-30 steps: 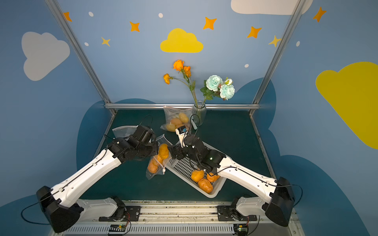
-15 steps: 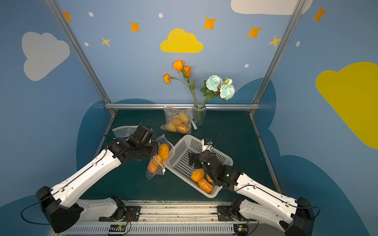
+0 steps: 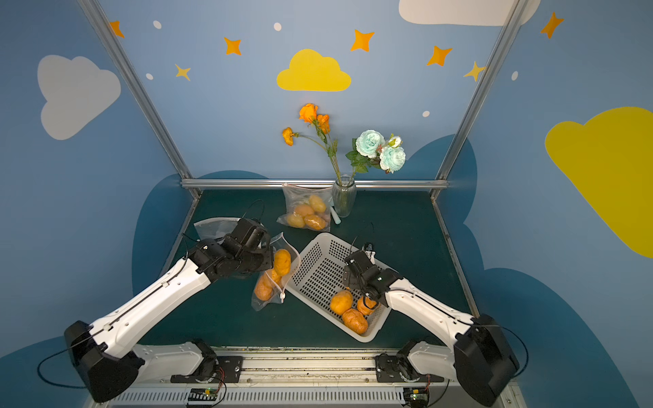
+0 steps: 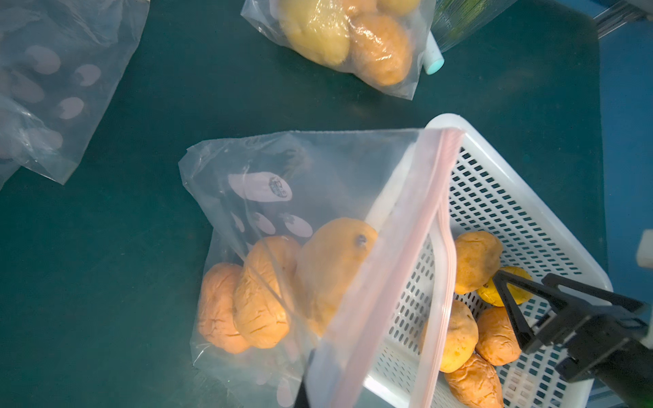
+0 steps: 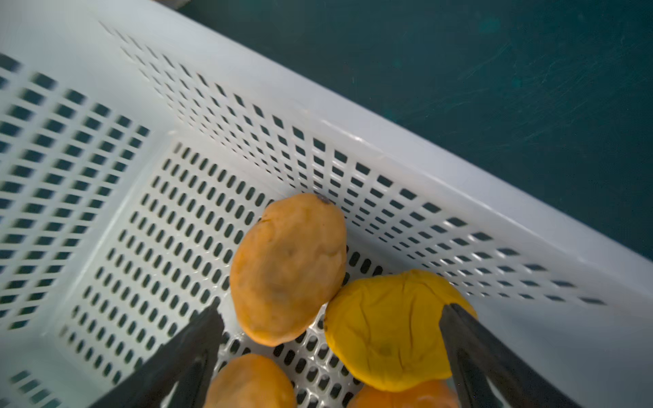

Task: Put the potatoes into a zipper bag and zip it
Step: Pick up the potato from the basket.

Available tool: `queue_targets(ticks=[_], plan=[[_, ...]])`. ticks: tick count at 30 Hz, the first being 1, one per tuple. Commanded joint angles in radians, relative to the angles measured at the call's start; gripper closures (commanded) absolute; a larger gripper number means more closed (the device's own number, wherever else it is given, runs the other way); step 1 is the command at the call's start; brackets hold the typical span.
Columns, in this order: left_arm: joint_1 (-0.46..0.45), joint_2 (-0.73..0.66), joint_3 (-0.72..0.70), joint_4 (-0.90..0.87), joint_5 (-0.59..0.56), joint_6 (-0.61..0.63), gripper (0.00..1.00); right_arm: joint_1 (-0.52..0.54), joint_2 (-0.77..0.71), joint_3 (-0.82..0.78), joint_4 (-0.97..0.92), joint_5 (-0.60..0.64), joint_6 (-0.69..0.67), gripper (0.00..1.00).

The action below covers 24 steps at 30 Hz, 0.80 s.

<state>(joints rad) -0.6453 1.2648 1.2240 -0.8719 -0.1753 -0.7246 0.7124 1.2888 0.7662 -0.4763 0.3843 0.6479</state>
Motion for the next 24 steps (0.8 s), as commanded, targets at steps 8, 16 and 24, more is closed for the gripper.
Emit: queue_targets(ticks=[8,16,24], plan=[[-0.005,0.021,-0.009,0.005,-0.001,0.020,0.96,-0.130,0.362,0.242,-0.101,-0.315,-0.113,0.20],[-0.005,0.009,-0.014,0.004,-0.024,0.020,0.96,-0.145,0.384,0.249,-0.096,-0.397,-0.130,0.39],[-0.005,0.017,-0.012,0.004,-0.017,0.022,0.96,-0.144,0.226,0.167,-0.071,-0.393,-0.145,0.48]])
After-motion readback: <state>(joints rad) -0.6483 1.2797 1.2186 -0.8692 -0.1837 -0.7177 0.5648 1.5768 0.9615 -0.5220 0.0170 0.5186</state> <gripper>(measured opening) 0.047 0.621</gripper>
